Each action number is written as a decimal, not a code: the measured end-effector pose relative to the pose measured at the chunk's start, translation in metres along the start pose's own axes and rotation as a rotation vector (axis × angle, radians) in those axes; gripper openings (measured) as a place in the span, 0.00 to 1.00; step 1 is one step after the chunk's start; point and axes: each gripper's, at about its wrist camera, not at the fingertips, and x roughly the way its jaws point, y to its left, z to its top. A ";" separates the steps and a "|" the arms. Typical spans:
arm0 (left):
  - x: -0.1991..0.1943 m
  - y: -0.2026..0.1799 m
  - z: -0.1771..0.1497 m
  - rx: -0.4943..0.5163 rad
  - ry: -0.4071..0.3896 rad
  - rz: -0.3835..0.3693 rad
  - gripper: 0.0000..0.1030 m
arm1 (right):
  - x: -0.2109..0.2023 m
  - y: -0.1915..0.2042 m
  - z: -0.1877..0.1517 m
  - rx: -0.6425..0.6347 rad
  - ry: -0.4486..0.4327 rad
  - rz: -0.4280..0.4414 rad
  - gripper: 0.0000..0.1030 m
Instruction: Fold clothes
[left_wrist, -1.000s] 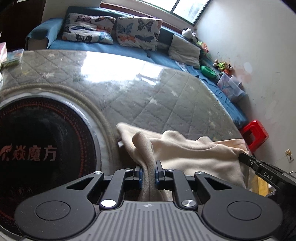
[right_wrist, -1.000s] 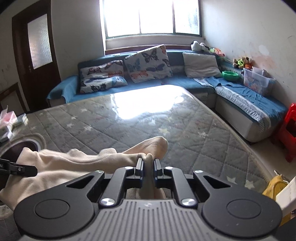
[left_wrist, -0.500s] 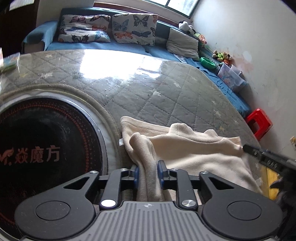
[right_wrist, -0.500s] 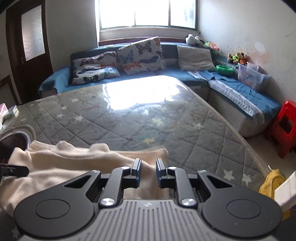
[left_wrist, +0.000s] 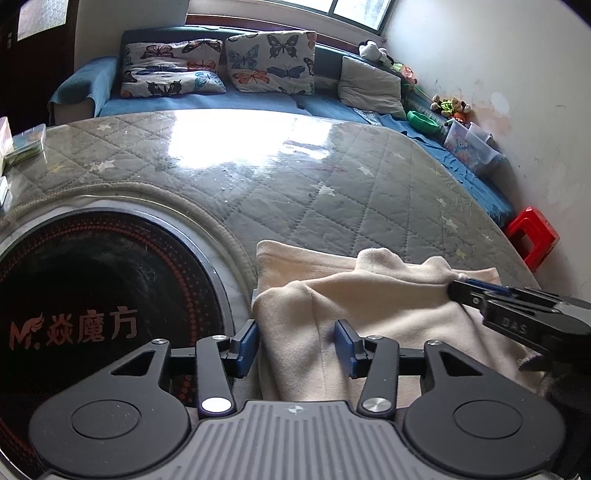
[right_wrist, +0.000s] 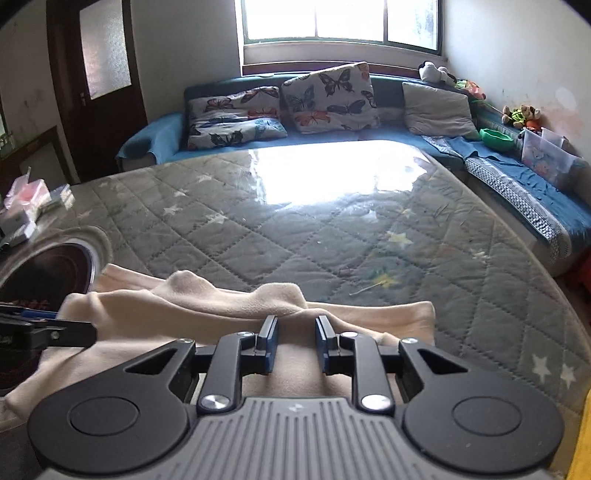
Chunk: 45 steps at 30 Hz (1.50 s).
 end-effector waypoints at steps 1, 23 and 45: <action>0.000 0.000 0.000 0.006 -0.001 0.004 0.49 | 0.003 0.001 0.000 0.000 0.002 -0.002 0.22; -0.035 -0.020 -0.032 0.168 -0.086 0.041 0.57 | -0.032 0.025 -0.026 -0.052 -0.014 0.069 0.38; -0.046 -0.016 -0.066 0.189 -0.081 0.061 0.61 | -0.078 0.058 -0.070 -0.177 -0.059 0.108 0.40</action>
